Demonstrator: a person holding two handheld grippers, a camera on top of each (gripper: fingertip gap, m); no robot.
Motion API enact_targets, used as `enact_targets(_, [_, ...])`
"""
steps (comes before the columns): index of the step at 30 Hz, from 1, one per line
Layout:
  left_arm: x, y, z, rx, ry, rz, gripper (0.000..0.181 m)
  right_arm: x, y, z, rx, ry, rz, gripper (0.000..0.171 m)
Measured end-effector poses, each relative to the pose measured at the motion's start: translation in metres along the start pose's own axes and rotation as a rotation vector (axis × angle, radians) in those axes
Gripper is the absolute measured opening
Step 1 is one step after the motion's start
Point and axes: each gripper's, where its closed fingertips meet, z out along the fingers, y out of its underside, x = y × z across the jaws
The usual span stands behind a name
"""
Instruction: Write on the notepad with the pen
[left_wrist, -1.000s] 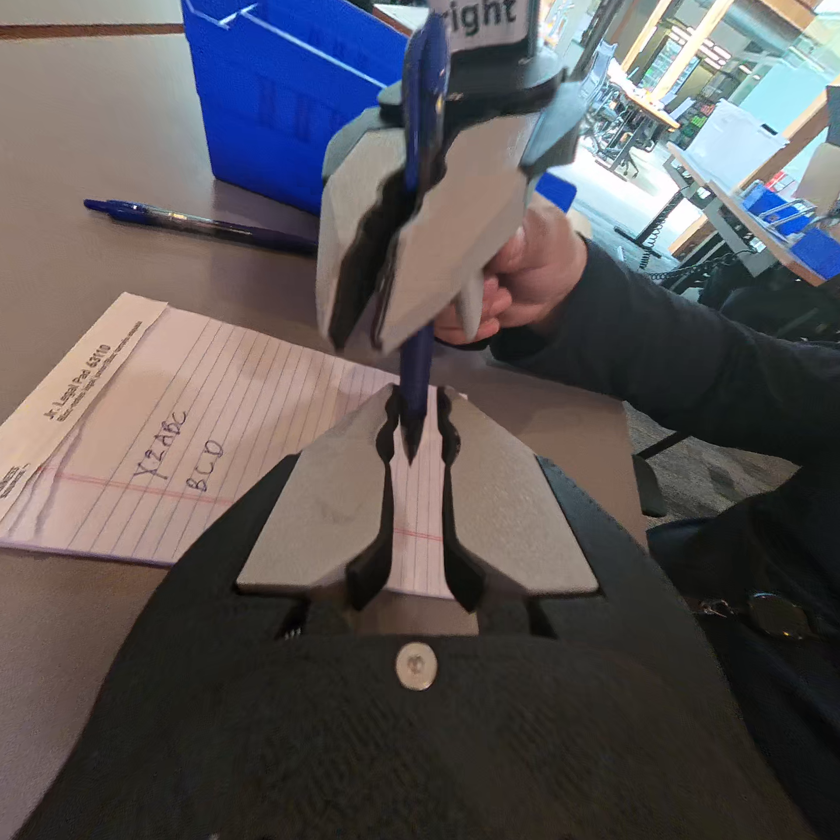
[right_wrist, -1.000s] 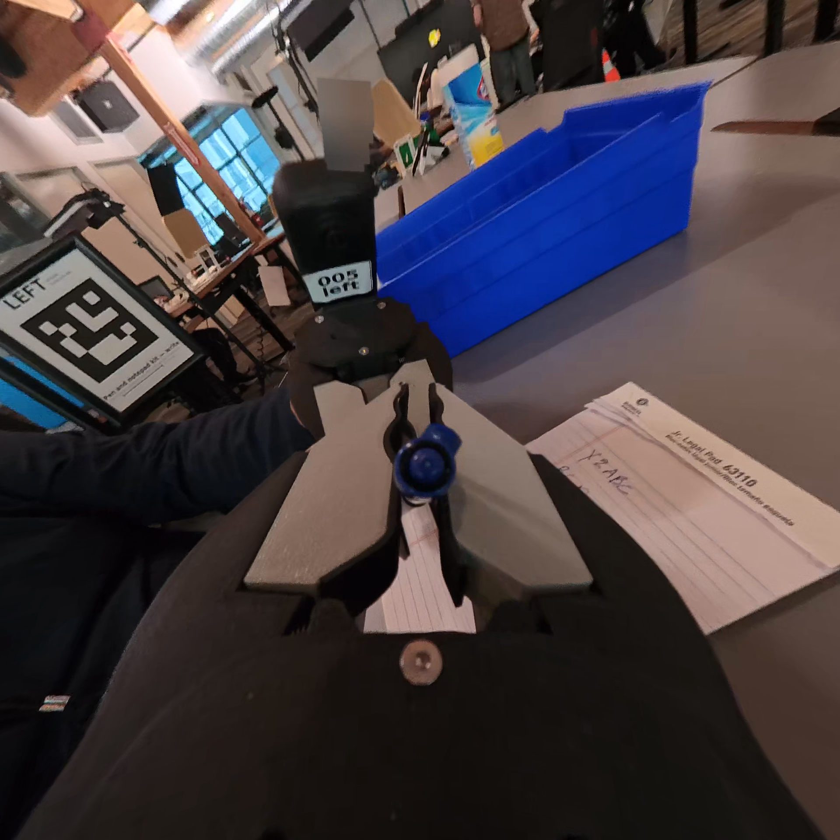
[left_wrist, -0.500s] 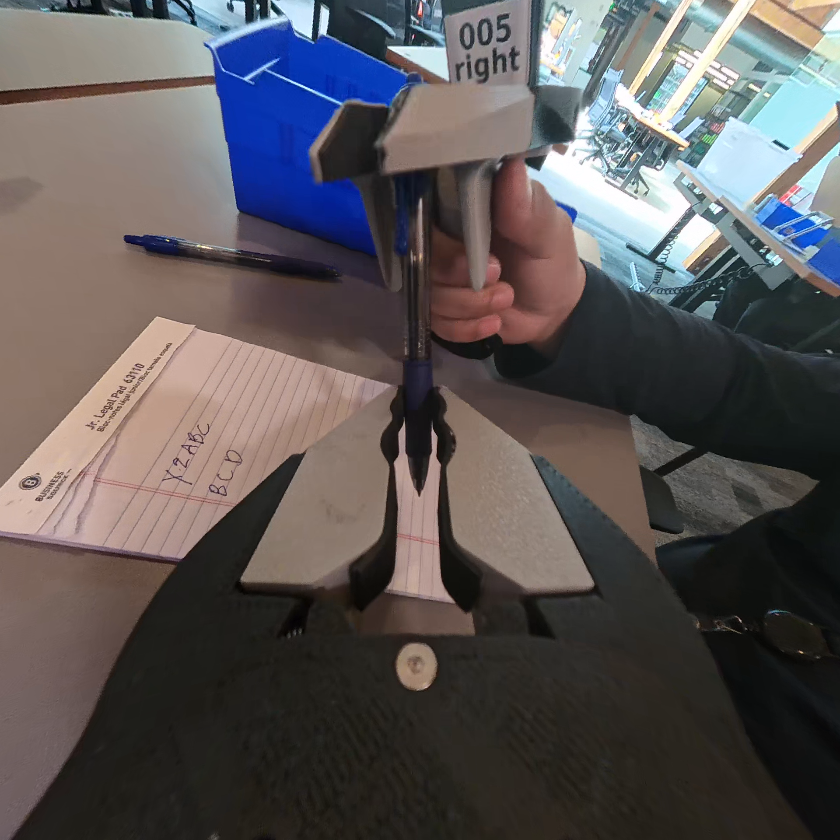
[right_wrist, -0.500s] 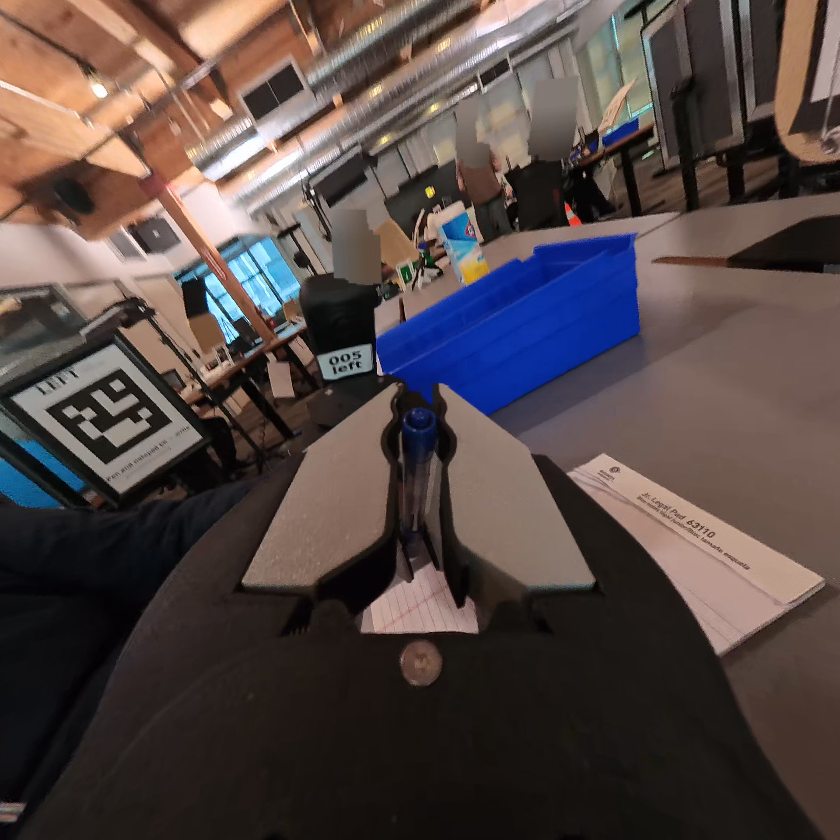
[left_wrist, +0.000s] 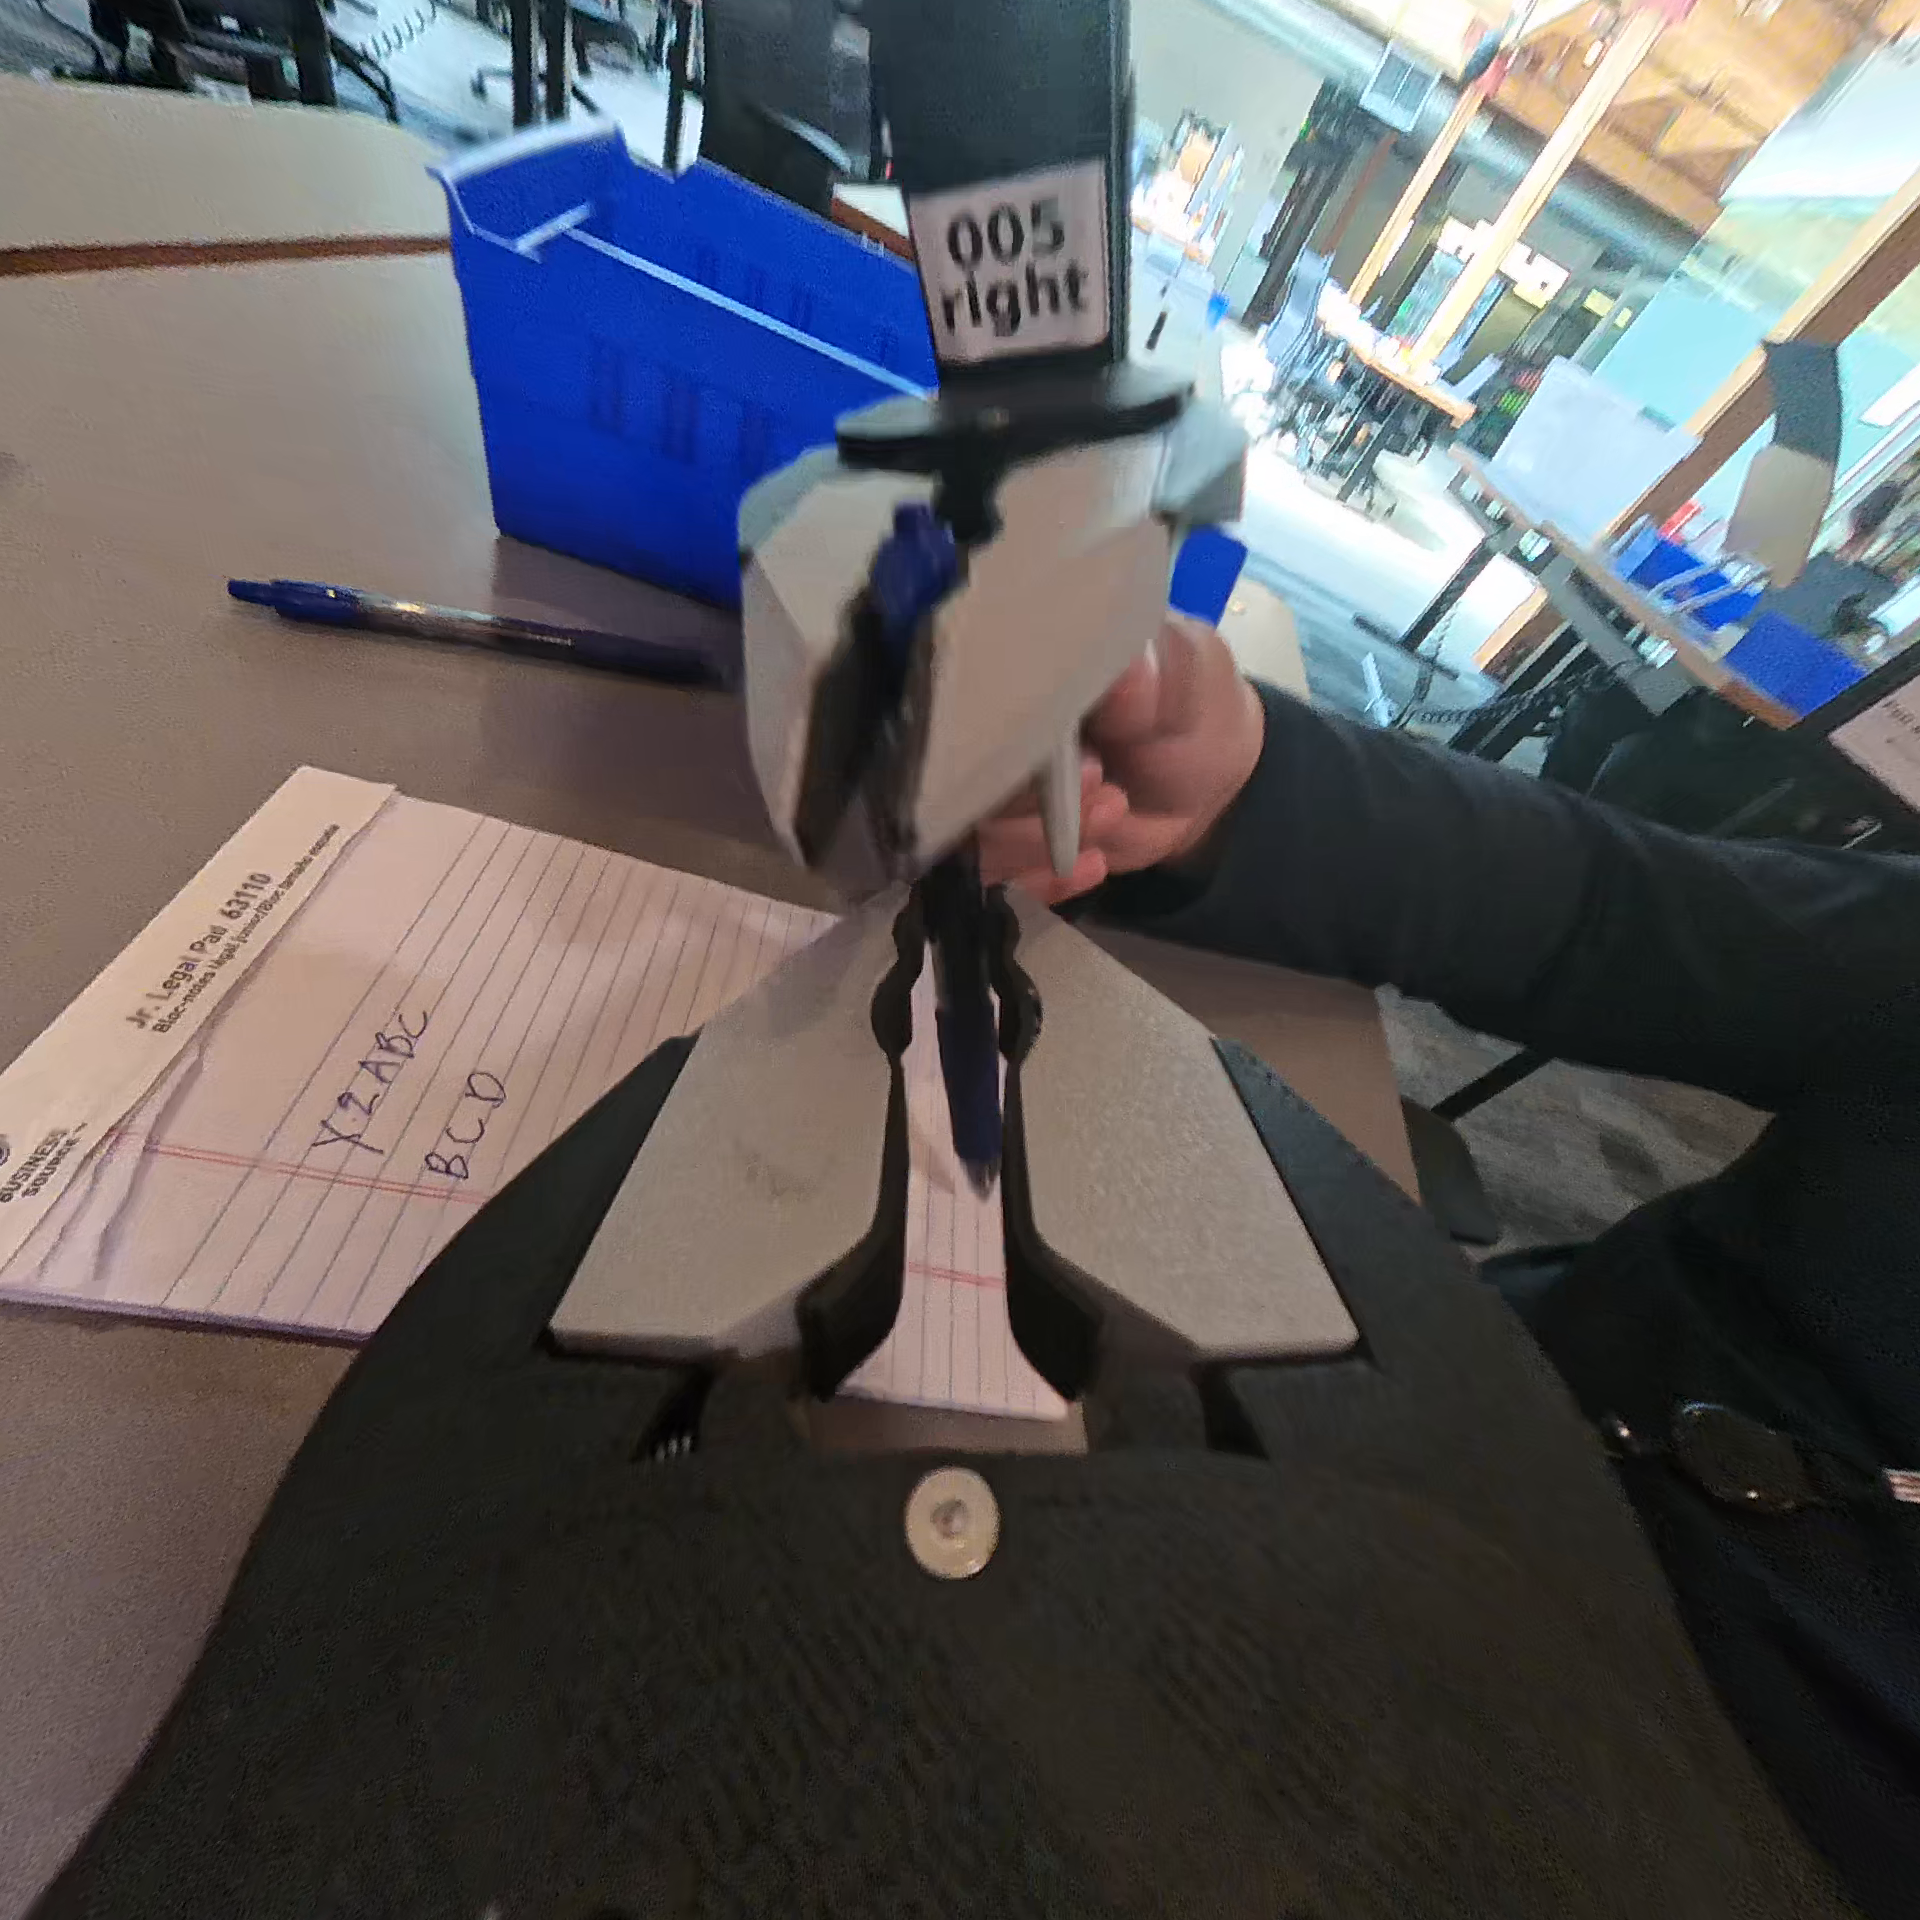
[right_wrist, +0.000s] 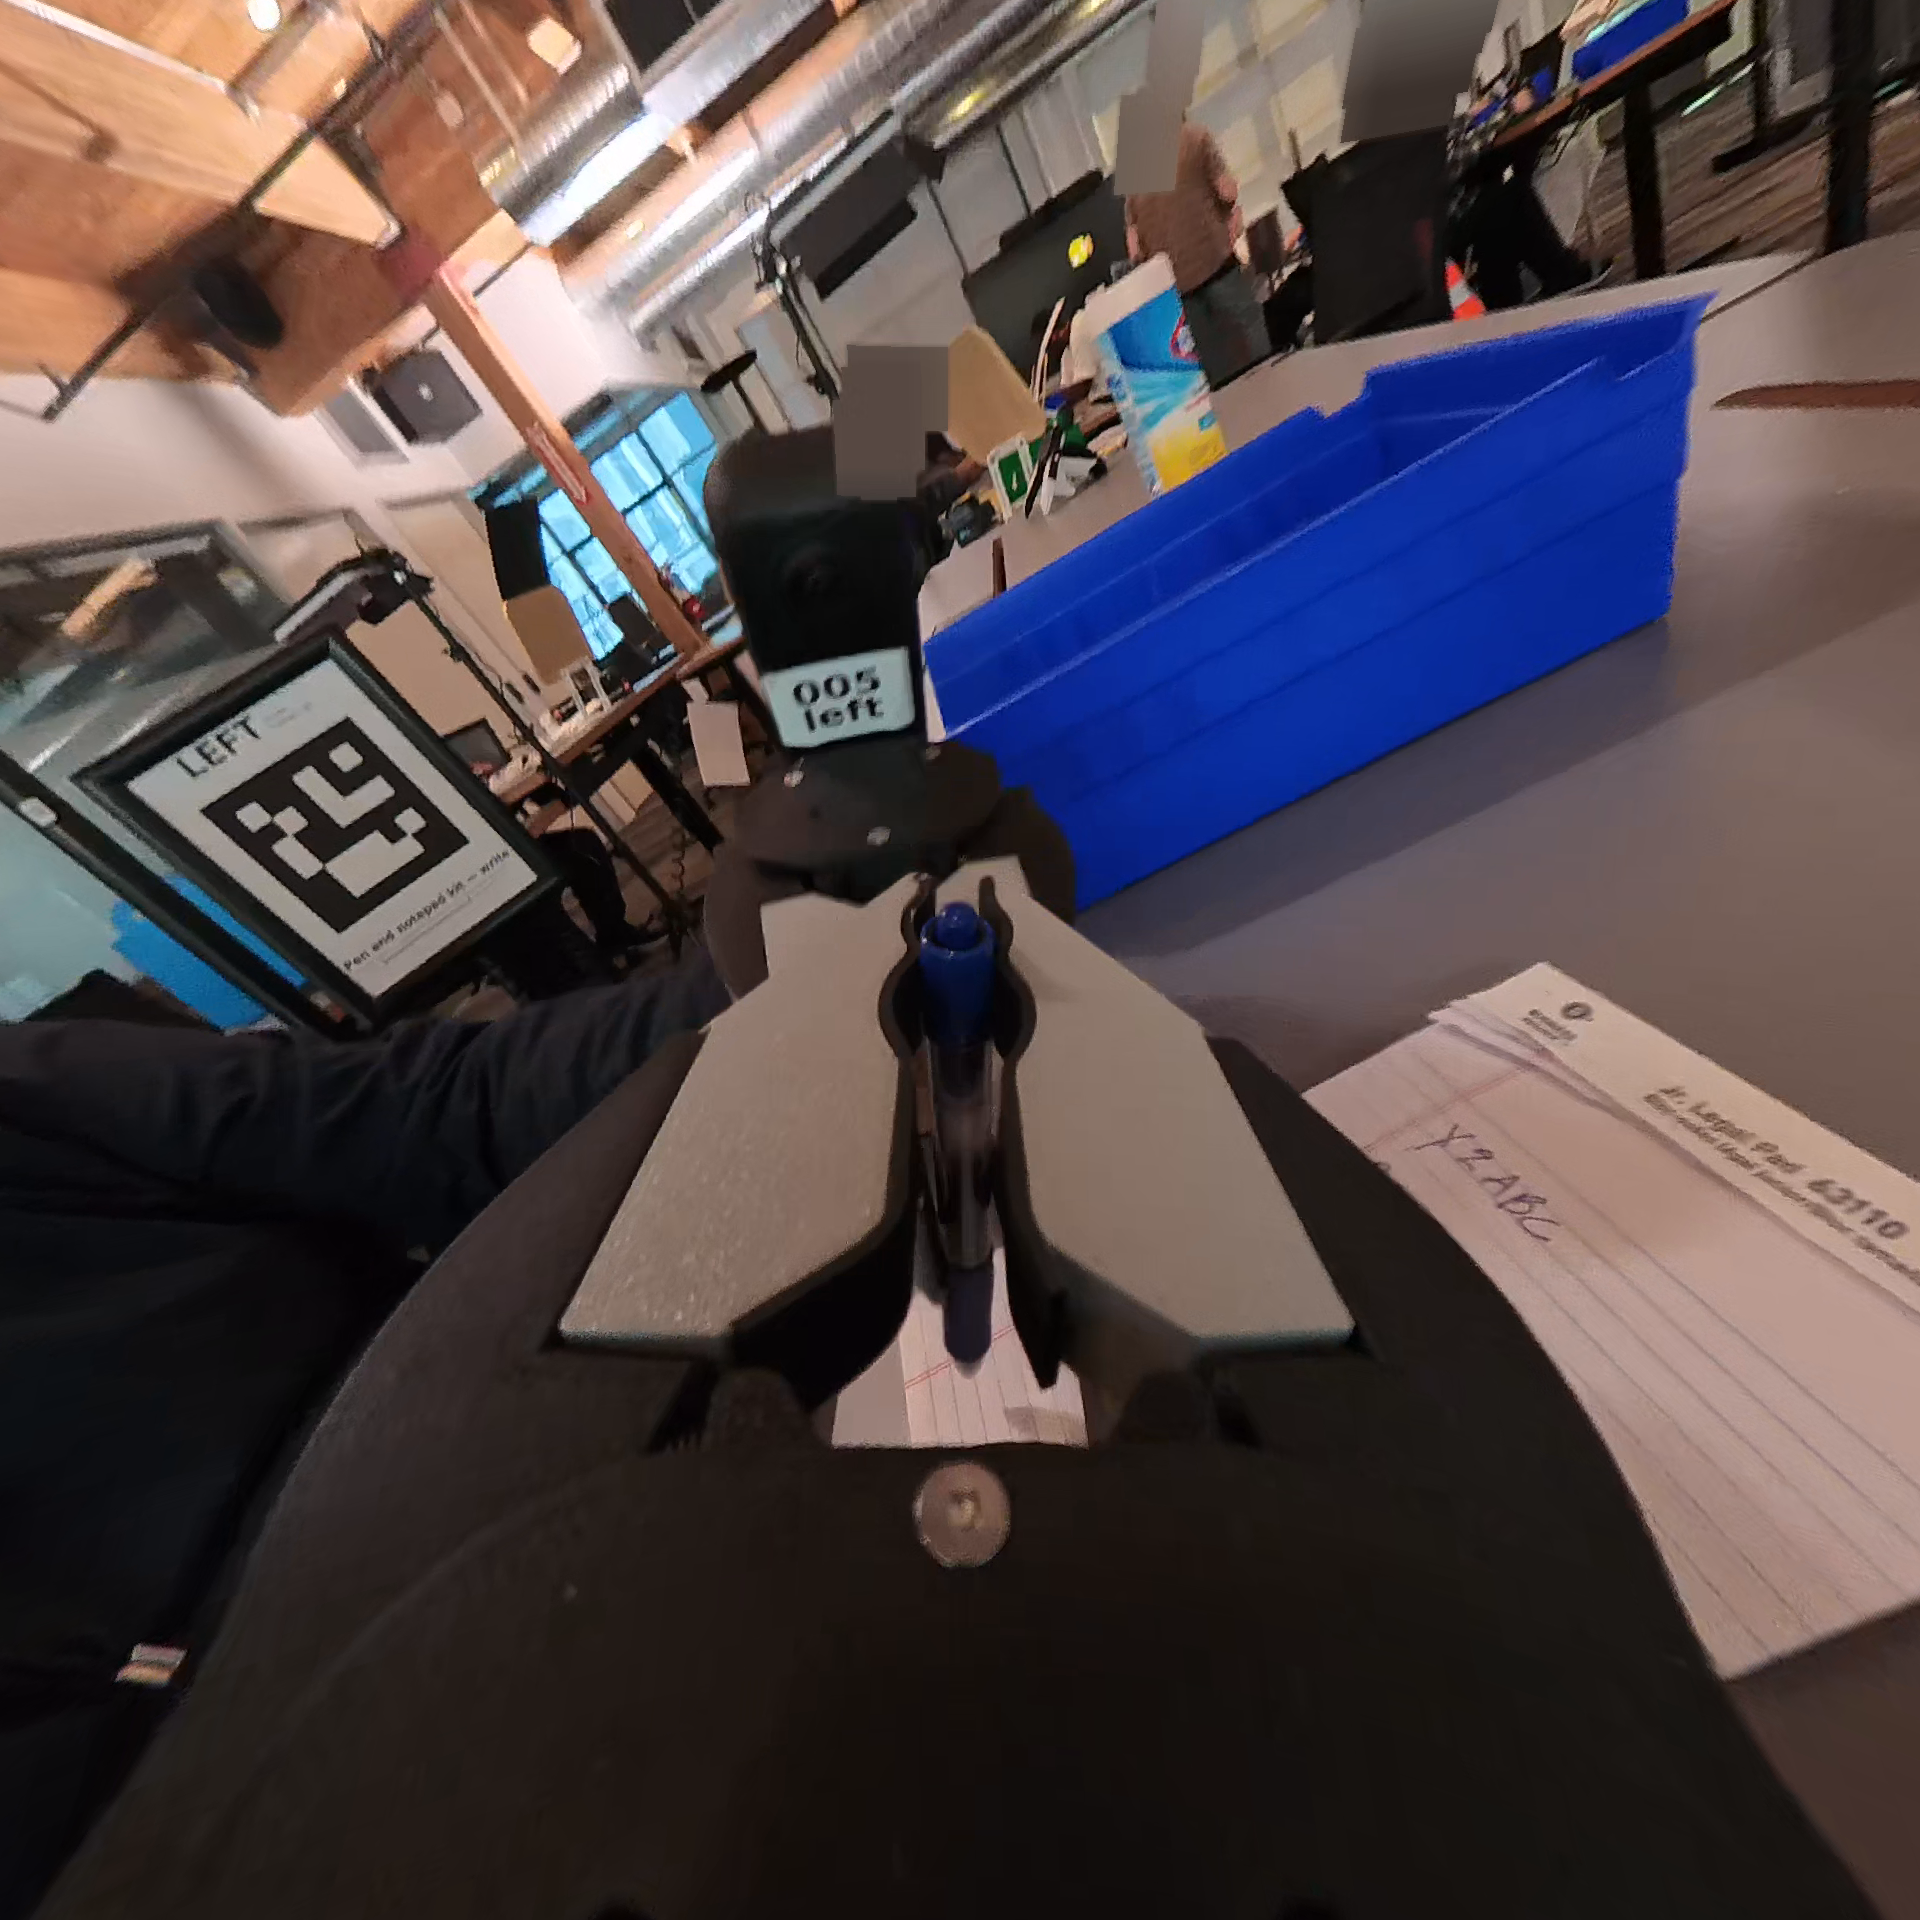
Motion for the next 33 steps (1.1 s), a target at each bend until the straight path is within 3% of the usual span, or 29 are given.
enact_targets(4, [0.002,-0.008,-0.008,0.056,0.056,-0.071,0.008,-0.003,-0.001,0.003,0.008,-0.006,-0.004,0.005])
enact_targets(16, [-0.001,-0.013,-0.011,0.08,0.02,-0.046,0.007,0.008,-0.038,-0.028,0.236,0.024,0.05,0.0])
enact_targets(33, [-0.004,-0.006,-0.008,0.024,-0.027,0.001,0.007,0.006,-0.027,-0.018,0.155,0.068,-0.012,0.0])
